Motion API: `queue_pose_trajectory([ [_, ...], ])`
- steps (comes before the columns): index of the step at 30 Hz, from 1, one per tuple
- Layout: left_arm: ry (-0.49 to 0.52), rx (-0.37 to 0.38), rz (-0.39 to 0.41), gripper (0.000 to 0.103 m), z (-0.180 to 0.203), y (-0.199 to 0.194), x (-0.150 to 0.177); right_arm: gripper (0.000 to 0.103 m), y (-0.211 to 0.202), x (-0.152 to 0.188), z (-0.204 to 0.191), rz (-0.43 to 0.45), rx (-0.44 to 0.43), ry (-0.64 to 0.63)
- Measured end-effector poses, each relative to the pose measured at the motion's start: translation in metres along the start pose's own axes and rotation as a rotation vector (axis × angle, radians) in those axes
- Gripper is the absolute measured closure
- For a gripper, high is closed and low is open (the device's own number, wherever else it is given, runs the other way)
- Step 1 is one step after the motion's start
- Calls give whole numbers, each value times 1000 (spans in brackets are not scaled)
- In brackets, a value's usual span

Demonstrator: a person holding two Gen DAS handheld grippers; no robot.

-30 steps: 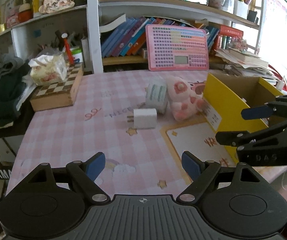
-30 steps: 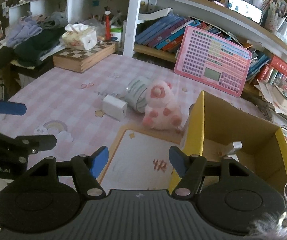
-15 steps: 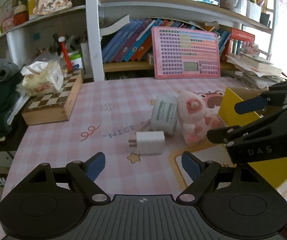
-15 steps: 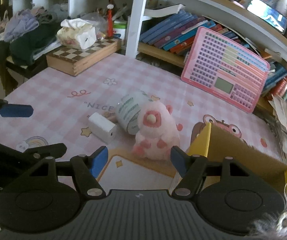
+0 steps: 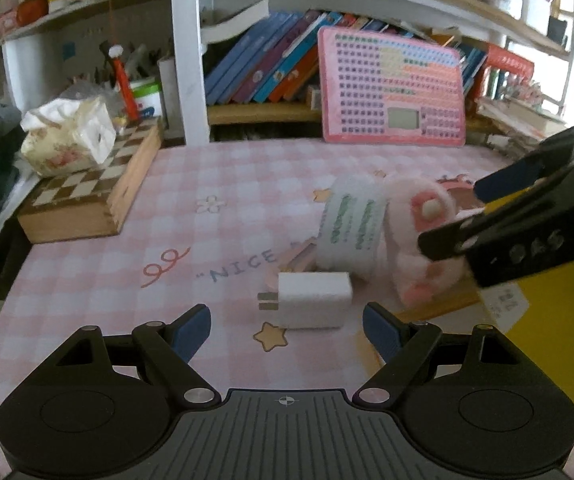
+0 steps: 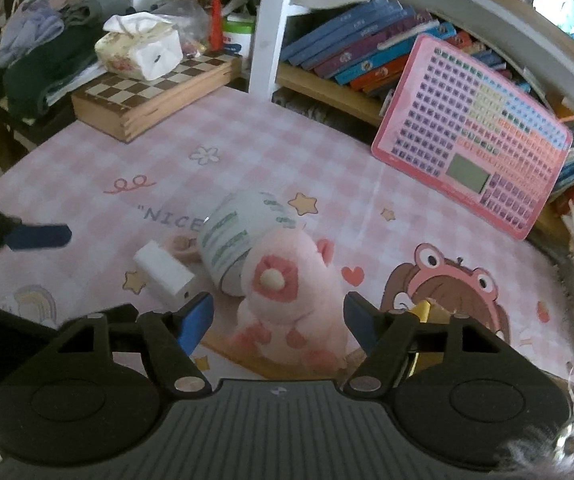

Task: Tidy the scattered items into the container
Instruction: 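Close the right tool on the pink plush toy while the left tool closes on the charger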

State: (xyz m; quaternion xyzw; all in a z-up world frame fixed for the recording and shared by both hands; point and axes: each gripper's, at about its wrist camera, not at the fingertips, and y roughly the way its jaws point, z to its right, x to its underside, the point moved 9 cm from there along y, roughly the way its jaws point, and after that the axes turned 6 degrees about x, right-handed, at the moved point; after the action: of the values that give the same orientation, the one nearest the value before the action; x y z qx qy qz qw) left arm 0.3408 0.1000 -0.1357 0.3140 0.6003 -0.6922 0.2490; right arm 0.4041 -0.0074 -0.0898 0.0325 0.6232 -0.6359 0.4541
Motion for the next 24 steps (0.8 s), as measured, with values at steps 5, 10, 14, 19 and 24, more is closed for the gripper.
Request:
queue_pose_trajectory([
  [5, -10, 11, -14, 19, -1, 18, -3, 32, 14, -3, 1, -28, -4, -20],
  [10, 13, 30, -25, 20, 7, 34, -6, 32, 25, -4, 1, -53, -14, -30],
  [14, 21, 23, -34, 20, 8, 45, -5, 32, 33, -5, 0, -75, -20, -42],
  [19, -18, 28, -61, 26, 2, 57, -4, 33, 42, -9, -3, -84, -17, -64],
  [24, -22, 50, -62, 36, 3, 61, -4, 46, 49, -12, -1, -93, 12, -79],
])
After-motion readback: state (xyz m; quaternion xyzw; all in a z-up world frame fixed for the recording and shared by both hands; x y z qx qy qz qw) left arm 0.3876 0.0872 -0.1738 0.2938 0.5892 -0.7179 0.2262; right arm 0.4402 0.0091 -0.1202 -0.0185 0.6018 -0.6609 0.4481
